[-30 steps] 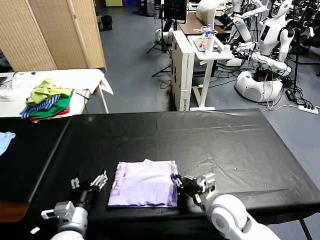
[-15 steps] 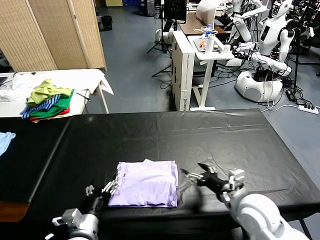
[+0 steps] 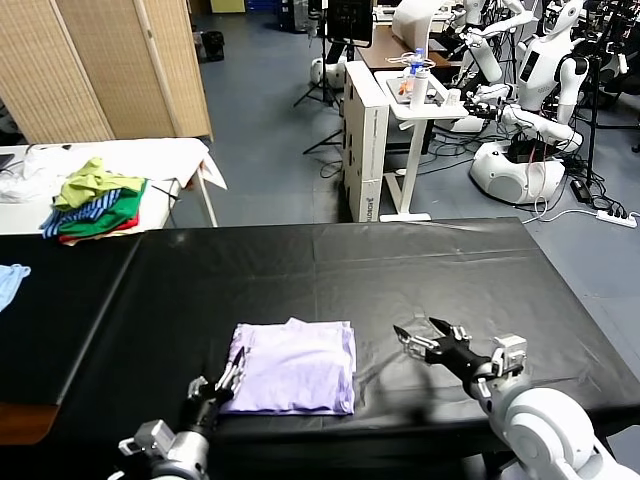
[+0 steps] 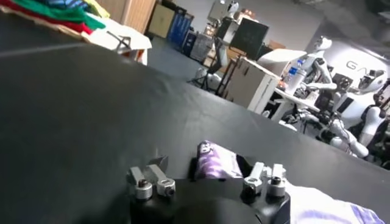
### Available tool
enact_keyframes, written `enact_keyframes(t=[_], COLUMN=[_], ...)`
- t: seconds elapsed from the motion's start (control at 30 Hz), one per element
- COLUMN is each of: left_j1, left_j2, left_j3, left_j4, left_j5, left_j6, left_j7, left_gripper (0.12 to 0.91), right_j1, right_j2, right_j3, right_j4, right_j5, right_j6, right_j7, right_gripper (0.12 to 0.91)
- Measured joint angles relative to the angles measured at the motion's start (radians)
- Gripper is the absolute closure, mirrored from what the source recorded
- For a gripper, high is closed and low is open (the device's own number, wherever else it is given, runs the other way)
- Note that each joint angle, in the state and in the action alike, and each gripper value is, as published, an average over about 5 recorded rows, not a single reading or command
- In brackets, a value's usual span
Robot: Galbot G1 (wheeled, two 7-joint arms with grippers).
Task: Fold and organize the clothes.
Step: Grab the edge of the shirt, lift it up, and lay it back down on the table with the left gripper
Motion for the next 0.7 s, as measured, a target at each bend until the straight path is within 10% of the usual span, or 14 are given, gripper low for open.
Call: enact_keyframes(t=[0.17,0.43,0.7], left_j1=[-0.003,-0.01,0.001], left_j2=[-0.003,-0.001,0.033], left_j3=[0.002,-0.003,-0.031], left_j4=[0.014,0.012,-0.019], left_j5=[-0.031,-0.108,0.033], left_j6=[0.007,0.02,-0.025], left_j7=[0.01,0.01,-0.008], left_gripper=[0.347,0.796,0.847], right_j1=[0.0,-0.007,-0.002], right_j2=[0.003,0.016,0.022], right_j3=[0.001,-0.001,-0.006], right_j4=[-0.003,-0.009,-0.023], right_j5=[-0.007,-0.033,-0.046], right_j6=[0.002,0.012,0.017], right_j7=[0.0,-0.004,-0.004], right_gripper=[0.118,0.118,0.118])
